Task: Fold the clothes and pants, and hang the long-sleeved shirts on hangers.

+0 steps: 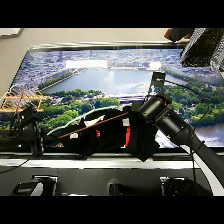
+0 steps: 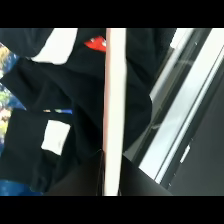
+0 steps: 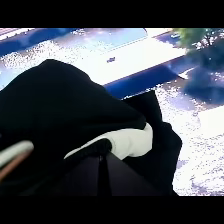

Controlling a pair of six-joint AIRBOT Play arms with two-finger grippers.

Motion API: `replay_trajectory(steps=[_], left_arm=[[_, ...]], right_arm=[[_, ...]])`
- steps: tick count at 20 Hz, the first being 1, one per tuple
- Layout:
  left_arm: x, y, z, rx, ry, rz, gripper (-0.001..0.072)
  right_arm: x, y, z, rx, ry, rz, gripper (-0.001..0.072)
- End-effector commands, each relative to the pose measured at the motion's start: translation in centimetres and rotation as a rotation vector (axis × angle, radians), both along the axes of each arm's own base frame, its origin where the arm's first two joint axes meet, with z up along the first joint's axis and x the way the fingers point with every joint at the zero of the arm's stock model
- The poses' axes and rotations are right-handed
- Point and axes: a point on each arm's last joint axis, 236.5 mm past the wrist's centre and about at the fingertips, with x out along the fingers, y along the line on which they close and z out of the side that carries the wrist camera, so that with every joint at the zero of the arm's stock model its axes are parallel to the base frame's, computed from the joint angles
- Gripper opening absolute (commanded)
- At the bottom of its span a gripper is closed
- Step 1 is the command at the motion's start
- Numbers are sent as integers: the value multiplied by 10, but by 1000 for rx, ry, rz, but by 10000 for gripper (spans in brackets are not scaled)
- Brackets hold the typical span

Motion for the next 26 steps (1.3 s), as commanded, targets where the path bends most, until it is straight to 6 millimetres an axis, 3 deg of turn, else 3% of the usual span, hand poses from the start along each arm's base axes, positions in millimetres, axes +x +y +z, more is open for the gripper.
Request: replay_trajectory(steps=[1, 6, 10, 14, 26], left_arm=[[-12, 2, -2, 20, 8, -5, 38], [2, 4, 19, 24, -110, 40, 38], [-1, 4, 42, 17, -163, 72, 38], [-16, 2, 34, 18, -100, 44, 38], [-16, -6, 30, -22, -63, 24, 38]], right_arm=[[0, -1, 0, -1, -3, -12, 47], [2, 0, -3, 14, -5, -41, 47], [4, -1, -3, 17, -16, -59, 47], [7, -4, -1, 24, -38, -88, 47], [15, 5, -2, 68, -72, -104, 47]])
